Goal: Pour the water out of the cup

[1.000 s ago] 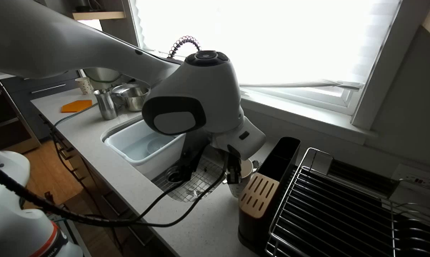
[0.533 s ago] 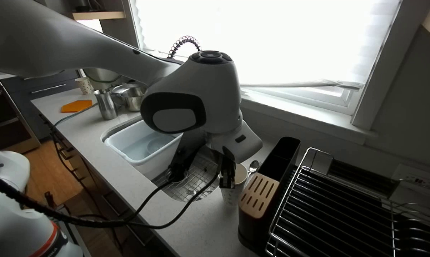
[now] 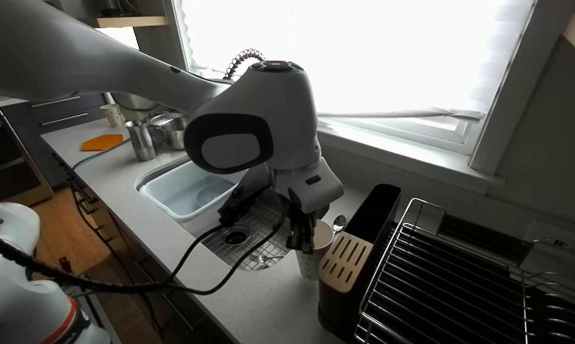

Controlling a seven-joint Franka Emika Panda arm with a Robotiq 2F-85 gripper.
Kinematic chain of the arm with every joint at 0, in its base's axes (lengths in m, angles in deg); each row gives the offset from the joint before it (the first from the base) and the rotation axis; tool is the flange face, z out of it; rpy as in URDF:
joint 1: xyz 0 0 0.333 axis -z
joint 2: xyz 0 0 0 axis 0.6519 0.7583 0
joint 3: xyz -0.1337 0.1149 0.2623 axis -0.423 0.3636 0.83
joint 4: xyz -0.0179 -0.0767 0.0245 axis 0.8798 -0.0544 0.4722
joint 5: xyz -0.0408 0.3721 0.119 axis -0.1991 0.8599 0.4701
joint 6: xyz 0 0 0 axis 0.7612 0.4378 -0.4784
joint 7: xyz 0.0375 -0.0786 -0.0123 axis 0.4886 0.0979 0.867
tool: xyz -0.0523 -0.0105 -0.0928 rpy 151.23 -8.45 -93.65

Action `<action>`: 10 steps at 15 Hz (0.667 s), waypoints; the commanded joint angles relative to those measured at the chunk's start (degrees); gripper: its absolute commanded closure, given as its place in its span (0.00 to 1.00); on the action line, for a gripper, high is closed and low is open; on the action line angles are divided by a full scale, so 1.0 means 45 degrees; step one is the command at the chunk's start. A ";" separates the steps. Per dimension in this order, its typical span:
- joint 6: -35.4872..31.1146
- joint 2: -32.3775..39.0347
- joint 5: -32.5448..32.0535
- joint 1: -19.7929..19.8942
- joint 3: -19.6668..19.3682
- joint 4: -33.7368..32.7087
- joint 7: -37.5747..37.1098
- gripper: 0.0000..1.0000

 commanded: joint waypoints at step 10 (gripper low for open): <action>0.0446 -0.0418 0.0119 -0.0092 0.0209 0.0095 -0.0905 0.99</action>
